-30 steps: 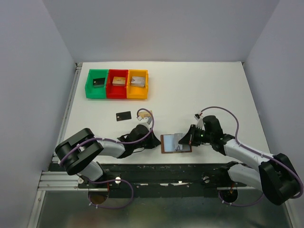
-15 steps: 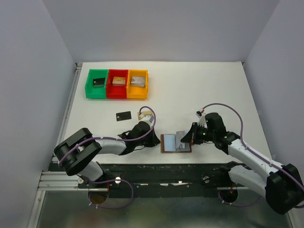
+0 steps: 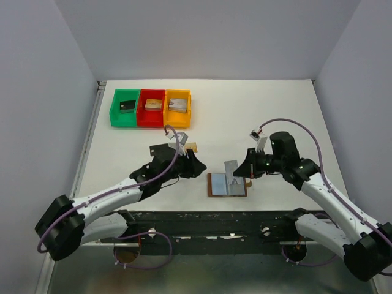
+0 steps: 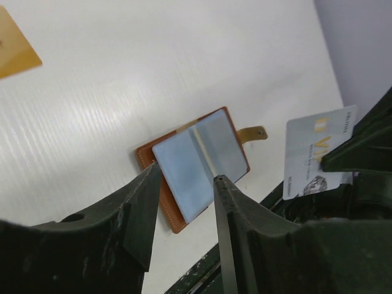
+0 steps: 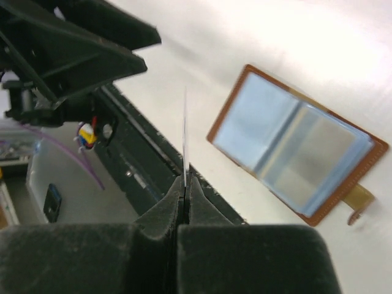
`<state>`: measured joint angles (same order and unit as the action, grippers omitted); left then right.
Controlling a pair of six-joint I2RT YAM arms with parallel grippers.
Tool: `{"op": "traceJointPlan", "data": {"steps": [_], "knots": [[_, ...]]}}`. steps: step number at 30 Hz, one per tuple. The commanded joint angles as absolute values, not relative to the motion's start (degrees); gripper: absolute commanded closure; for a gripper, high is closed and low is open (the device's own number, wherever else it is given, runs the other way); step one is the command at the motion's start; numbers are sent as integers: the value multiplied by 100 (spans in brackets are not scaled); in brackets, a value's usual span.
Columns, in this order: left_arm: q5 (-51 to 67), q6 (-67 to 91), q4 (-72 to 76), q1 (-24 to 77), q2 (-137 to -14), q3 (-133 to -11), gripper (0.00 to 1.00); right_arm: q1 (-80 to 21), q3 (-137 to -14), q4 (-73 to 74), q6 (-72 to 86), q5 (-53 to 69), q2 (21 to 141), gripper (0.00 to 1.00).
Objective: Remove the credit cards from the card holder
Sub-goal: Place the credit card at the center of the board.
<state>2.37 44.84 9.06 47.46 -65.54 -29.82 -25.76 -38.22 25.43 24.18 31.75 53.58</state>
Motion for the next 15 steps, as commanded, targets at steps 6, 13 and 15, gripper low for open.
{"op": "traceJointPlan", "data": {"steps": [6, 13, 15], "knots": [[4021, 3709, 1740, 3833, -4914, -2838, 25, -3084, -4542, 3031, 1908, 5572, 5651, 99], [5123, 3534, 1521, 3823, -4904, -3015, 23, -3682, -5510, 4191, 1222, 5177, 5976, 100], [5150, 3393, 1337, 3823, -4931, -3041, 25, -3805, -5738, 4429, 1073, 5063, 6151, 100]]}}
